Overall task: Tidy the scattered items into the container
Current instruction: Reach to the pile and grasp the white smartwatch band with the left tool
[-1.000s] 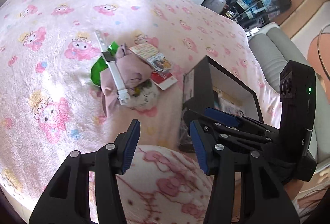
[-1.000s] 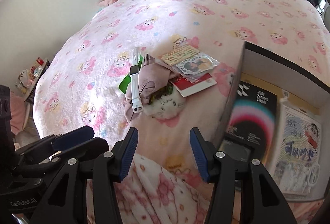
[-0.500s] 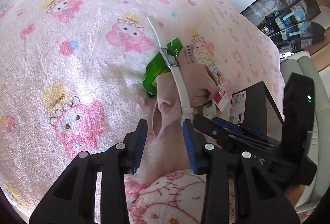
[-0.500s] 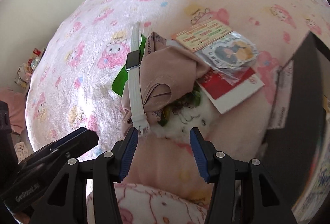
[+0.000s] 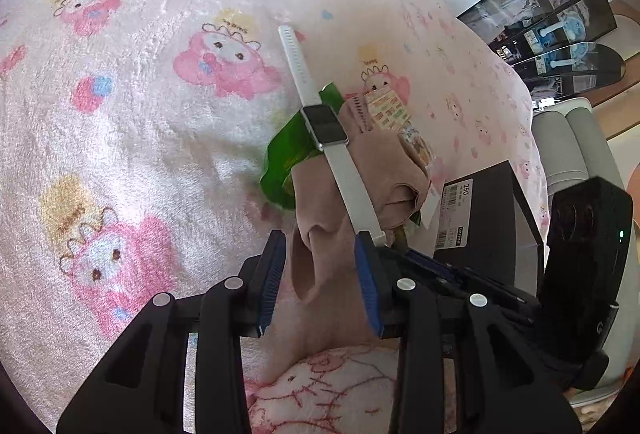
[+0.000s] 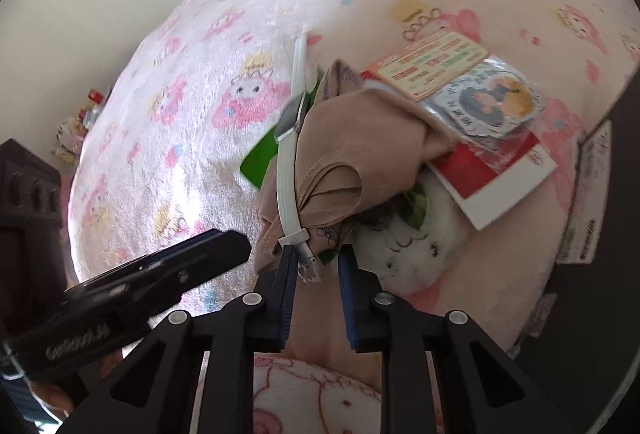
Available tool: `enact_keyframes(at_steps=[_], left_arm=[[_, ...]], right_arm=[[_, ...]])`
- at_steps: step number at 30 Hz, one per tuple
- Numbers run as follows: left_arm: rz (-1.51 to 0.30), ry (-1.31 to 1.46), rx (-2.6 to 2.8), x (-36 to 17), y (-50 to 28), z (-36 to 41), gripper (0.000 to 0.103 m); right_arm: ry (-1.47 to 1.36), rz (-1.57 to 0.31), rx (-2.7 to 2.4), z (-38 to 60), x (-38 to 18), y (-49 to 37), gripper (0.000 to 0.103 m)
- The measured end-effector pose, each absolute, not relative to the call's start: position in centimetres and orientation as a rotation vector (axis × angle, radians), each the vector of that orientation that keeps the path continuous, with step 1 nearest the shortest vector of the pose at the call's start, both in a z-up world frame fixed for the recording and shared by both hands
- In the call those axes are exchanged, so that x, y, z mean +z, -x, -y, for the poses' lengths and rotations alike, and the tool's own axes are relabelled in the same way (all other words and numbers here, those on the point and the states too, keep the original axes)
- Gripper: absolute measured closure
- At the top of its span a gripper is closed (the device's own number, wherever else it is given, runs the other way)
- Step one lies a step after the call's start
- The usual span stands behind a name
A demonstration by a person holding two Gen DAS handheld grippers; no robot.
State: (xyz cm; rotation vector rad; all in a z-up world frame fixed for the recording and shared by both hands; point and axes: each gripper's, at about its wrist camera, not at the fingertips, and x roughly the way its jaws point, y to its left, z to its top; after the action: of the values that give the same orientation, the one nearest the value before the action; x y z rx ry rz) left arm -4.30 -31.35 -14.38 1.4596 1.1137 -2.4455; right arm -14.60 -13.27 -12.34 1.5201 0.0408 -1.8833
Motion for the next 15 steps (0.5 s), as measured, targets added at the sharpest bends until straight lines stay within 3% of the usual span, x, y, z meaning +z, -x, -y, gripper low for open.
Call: enact_keyframes(at_steps=[2, 13, 15], left_arm=[[-1.11, -1.459, -2.461, -13.9, 4.9, 31.2, 0.068], [-1.215, -1.56, -2.44, -16.3, 9.2, 31.2, 0.068], [-1.243, -1.561, -2.427, -16.4, 9.0, 31.2, 0.08]], right_arm=[[-1.516, -0.005, -1.92, 12.0, -11.5, 14.6, 0.094], [-1.561, 0.025, -1.945, 9.9, -10.8, 14.7, 0.091], [-1.569, 0.014, -1.929, 10.3, -11.3, 14.2, 0.088]])
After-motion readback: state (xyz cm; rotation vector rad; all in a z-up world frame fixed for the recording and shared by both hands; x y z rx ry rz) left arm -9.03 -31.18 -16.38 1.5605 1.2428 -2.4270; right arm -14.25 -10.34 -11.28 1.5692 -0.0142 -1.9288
